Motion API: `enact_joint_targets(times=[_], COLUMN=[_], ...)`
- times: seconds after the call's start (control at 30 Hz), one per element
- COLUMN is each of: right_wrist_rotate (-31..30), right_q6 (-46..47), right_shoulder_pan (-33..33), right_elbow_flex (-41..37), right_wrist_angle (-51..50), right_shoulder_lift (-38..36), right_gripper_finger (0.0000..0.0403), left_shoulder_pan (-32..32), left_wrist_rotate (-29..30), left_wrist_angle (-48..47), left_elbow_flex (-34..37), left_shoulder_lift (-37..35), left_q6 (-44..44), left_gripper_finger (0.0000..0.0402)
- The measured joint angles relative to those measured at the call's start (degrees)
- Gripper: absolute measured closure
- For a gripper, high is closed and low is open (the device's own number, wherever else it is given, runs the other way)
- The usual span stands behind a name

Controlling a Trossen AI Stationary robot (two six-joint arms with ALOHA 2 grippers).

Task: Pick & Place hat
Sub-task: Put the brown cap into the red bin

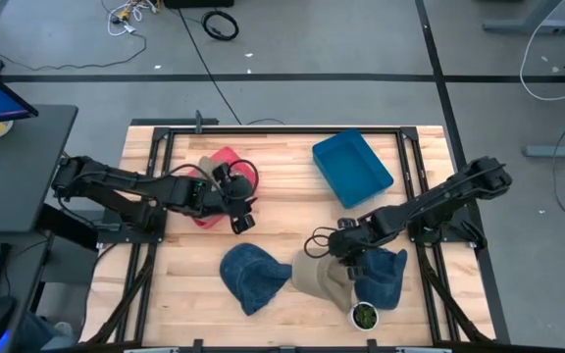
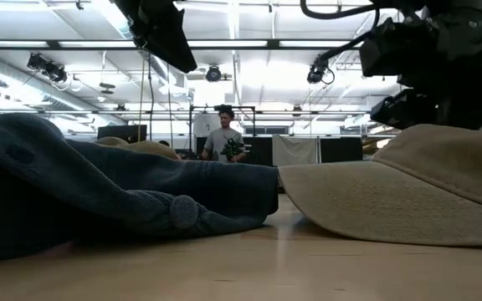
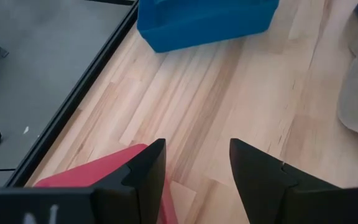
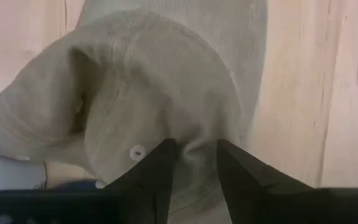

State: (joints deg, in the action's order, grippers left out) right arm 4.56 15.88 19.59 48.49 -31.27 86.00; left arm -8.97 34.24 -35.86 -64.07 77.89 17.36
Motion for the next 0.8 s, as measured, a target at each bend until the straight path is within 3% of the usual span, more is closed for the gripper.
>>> enact_joint_targets(times=[0.13, 0.33, 0.57, 0.8], right_wrist_rotate=[-0.66, -1.05, -1.35, -12.94], right_q6=[-2.58, -6.18, -11.02, -20.39], right_shoulder_pan=[0.0, 0.0, 0.0, -0.75], right_elbow_flex=[0.0, 0.0, 2.19, 9.08], right_wrist_angle=[1.23, 1.4, 4.63, 6.62], right_shoulder_lift=[-0.02, -0.02, 0.0, -0.04], right_gripper_finger=[0.0291, 0.039, 0.0397, 0.0399], left_shoulder_pan=[0.0, -0.78, -1.81, -2.59], left_wrist_rotate=[0.0, -2.63, -14.79, -22.47], left_wrist_angle=[0.06, 0.47, 9.61, 22.23], left_elbow_flex=[0.0, 0.0, 0.02, 0.04], left_shoulder_lift=[0.0, 0.0, 1.7, 8.84], left_q6=[0.0, -0.02, -0.07, -0.63], left_gripper_finger=[0.022, 0.022, 0.022, 0.022])
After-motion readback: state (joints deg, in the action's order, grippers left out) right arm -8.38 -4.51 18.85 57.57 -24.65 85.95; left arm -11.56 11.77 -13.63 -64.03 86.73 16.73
